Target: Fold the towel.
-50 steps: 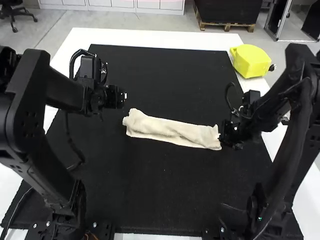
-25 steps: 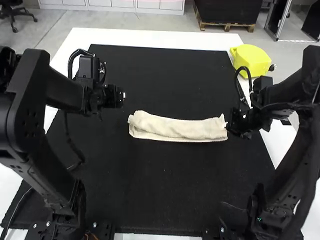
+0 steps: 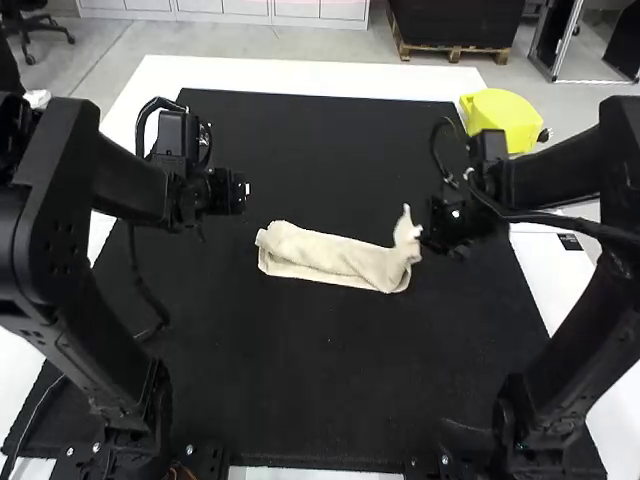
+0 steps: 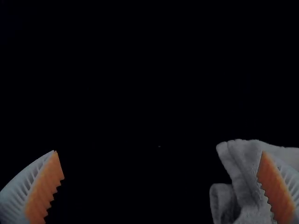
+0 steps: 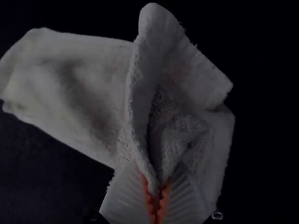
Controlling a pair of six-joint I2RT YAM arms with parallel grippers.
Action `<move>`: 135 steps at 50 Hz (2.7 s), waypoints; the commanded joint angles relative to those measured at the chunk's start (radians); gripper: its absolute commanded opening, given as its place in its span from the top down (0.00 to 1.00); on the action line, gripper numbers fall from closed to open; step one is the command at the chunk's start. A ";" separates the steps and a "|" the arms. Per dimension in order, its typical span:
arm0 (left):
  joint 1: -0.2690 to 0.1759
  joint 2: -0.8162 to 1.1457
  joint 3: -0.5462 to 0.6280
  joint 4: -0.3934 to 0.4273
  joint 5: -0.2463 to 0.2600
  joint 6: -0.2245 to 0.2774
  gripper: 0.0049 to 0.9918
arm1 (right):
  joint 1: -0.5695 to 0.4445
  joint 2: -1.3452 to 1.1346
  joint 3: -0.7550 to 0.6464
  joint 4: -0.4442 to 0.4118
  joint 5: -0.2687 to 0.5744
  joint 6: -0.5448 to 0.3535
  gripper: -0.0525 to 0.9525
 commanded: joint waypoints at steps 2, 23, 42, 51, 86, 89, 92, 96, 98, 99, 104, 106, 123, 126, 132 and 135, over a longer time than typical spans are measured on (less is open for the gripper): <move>0.007 -0.022 0.000 0.010 -0.014 -0.001 0.02 | 0.093 -0.025 0.043 0.036 -0.009 0.108 0.97; 0.033 -0.040 -0.061 0.042 -0.016 0.000 0.02 | 0.262 0.056 0.129 0.086 0.011 0.162 0.97; 0.099 -0.059 -0.064 0.058 -0.013 0.005 0.02 | 0.354 0.193 0.253 0.116 0.018 0.163 0.97; 0.125 -0.059 -0.064 0.059 -0.011 0.014 0.02 | 0.407 0.254 0.310 0.116 0.018 0.163 0.97; 0.165 -0.068 -0.095 0.071 -0.001 0.028 0.02 | 0.518 0.432 0.465 0.144 0.027 0.160 0.97; 0.165 -0.068 -0.098 0.074 -0.001 0.031 0.02 | 0.522 0.443 0.477 0.144 0.027 0.160 0.97; 0.167 -0.068 -0.098 0.076 -0.001 0.034 0.02 | 0.527 0.455 0.488 0.147 0.027 0.160 0.97; 0.167 -0.069 -0.101 0.081 -0.001 0.038 0.02 | 0.530 0.470 0.505 0.150 0.027 0.162 0.97; 0.167 -0.068 -0.102 0.082 -0.001 0.043 0.02 | 0.532 0.476 0.513 0.150 0.027 0.162 0.97; 0.167 -0.068 -0.104 0.082 -0.001 0.045 0.02 | 0.533 0.482 0.516 0.152 0.027 0.162 0.97; 0.175 -0.068 -0.105 0.085 -0.001 0.049 0.02 | 0.535 0.501 0.531 0.167 0.024 0.171 0.97; 0.179 -0.069 -0.105 0.087 -0.001 0.049 0.02 | 0.536 0.509 0.536 0.171 0.022 0.177 0.96; 0.202 -0.076 -0.105 0.082 0.003 0.071 0.02 | 0.581 0.553 0.628 0.176 -0.010 0.219 0.52; 0.205 -0.082 -0.108 0.082 0.003 0.071 0.02 | 0.581 0.550 0.648 0.168 -0.013 0.225 0.50; 0.204 -0.094 -0.110 0.087 0.003 0.069 0.02 | 0.573 0.536 0.684 0.162 -0.022 0.228 0.50; 0.204 -0.099 -0.110 0.087 0.003 0.069 0.02 | 0.564 0.519 0.694 0.162 -0.022 0.228 0.57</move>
